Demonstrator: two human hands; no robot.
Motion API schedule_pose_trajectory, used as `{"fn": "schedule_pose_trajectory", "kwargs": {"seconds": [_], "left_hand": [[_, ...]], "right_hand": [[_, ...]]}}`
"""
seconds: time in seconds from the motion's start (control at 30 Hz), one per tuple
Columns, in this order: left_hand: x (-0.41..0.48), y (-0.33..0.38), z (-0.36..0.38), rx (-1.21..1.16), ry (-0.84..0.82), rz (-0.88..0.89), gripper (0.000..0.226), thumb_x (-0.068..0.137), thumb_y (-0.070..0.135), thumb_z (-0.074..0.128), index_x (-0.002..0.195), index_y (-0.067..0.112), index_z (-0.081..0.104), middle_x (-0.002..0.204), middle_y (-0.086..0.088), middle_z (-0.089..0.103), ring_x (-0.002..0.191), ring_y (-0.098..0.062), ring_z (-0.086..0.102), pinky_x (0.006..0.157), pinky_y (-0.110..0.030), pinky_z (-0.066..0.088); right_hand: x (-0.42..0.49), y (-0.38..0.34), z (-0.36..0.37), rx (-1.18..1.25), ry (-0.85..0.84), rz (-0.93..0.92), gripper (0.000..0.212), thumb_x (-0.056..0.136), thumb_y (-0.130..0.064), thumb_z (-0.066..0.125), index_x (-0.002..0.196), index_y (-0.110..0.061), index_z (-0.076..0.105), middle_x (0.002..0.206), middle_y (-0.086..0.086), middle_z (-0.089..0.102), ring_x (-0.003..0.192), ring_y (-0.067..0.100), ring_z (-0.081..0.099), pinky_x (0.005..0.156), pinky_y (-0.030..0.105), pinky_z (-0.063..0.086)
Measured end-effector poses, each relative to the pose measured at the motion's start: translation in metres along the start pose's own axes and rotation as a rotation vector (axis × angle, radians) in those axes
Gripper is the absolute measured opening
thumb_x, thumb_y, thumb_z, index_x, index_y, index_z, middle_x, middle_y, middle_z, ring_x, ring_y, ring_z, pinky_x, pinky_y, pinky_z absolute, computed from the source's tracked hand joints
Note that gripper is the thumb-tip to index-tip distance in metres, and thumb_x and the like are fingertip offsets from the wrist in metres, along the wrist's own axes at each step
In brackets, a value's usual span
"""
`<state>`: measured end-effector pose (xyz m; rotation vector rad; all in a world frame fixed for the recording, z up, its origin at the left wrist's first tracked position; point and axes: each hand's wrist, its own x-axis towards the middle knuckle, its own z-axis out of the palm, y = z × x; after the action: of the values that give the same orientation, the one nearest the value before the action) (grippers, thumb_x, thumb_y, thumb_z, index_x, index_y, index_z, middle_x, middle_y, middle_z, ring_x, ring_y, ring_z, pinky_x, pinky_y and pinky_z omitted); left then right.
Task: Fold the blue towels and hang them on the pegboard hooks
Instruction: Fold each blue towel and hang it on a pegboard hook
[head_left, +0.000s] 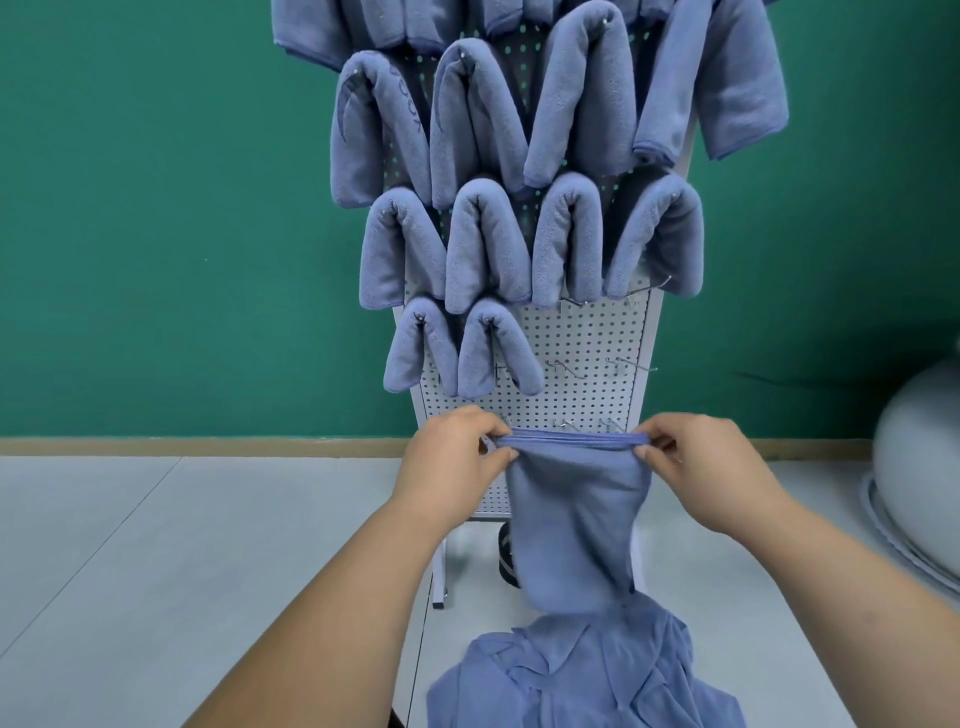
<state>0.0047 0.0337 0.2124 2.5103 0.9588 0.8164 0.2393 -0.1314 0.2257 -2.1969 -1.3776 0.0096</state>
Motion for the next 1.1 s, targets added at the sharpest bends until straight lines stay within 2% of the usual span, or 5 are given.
{"fn": "schedule_pose_trajectory", "kwargs": {"seconds": [0.2, 0.33, 0.63, 0.83, 1.1], "left_hand": [[-0.002, 0.007, -0.001, 0.06, -0.061, 0.081, 0.009, 0.088, 0.036, 0.079, 0.094, 0.032, 0.073, 0.091, 0.015, 0.065, 0.089, -0.012, 0.062, 0.084, -0.04, 0.055], [-0.004, 0.0, -0.002, 0.08, -0.185, -0.056, 0.012, 0.089, 0.04, 0.081, 0.093, 0.03, 0.074, 0.084, 0.012, 0.068, 0.08, -0.011, 0.063, 0.081, -0.038, 0.057], [-0.004, 0.003, -0.001, 0.173, -0.269, -0.089, 0.03, 0.089, 0.031, 0.073, 0.114, 0.039, 0.061, 0.101, 0.009, 0.06, 0.102, -0.021, 0.059, 0.087, -0.041, 0.055], [-0.011, 0.031, 0.001, -0.323, -0.35, 0.021, 0.029, 0.09, 0.045, 0.076, 0.114, 0.036, 0.063, 0.108, 0.017, 0.071, 0.102, -0.004, 0.066, 0.093, -0.035, 0.054], [-0.013, 0.032, -0.002, -0.243, -0.232, 0.105, 0.005, 0.103, 0.036, 0.064, 0.104, 0.032, 0.066, 0.094, 0.016, 0.07, 0.09, -0.007, 0.063, 0.084, -0.037, 0.053]], "right_hand": [[0.003, 0.004, 0.008, -0.124, -0.125, 0.052, 0.009, 0.099, -0.026, 0.068, 0.104, -0.024, 0.076, 0.095, -0.007, 0.074, 0.09, 0.021, 0.067, 0.079, 0.037, 0.057], [0.003, 0.003, 0.001, 0.15, -0.082, 0.054, 0.012, 0.092, -0.02, 0.076, 0.089, -0.032, 0.077, 0.084, -0.02, 0.075, 0.082, -0.001, 0.069, 0.077, 0.025, 0.054], [-0.008, -0.028, 0.006, 0.506, -0.025, -0.086, 0.02, 0.097, -0.015, 0.071, 0.094, -0.036, 0.072, 0.09, -0.02, 0.072, 0.082, 0.012, 0.068, 0.083, 0.027, 0.055], [-0.015, -0.052, 0.021, 0.611, -0.125, -0.205, 0.023, 0.094, -0.01, 0.076, 0.106, -0.03, 0.073, 0.088, -0.011, 0.076, 0.083, 0.011, 0.071, 0.079, 0.02, 0.054], [-0.013, -0.048, 0.027, 0.713, -0.276, -0.061, 0.021, 0.1, -0.015, 0.068, 0.114, -0.024, 0.055, 0.073, -0.005, 0.067, 0.061, 0.013, 0.052, 0.062, 0.03, 0.044]]}}
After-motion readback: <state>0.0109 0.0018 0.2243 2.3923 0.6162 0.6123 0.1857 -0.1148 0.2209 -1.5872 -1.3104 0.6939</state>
